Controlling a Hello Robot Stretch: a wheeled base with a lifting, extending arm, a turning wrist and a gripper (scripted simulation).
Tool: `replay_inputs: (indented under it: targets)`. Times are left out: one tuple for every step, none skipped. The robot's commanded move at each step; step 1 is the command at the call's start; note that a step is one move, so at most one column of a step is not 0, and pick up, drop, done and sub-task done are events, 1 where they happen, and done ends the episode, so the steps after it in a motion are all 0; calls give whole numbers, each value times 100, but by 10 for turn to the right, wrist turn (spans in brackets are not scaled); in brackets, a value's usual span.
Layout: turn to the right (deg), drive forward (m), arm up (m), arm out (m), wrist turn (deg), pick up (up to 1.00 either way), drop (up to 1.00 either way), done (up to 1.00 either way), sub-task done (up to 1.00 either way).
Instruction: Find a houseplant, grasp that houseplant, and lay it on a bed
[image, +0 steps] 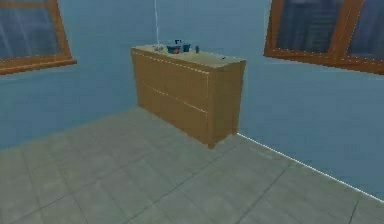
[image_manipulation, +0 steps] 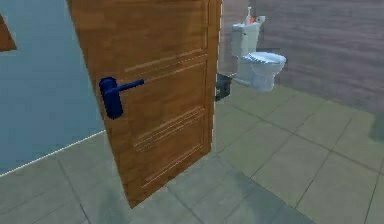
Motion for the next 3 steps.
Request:
replay_inputs:
  targets:
    - [-450,0,0,0,0,0,0,0,0]
    - [-450,0,0,0,0,0,0,0,0]
    - [-180,0,0,0,0,0,0,0,0]
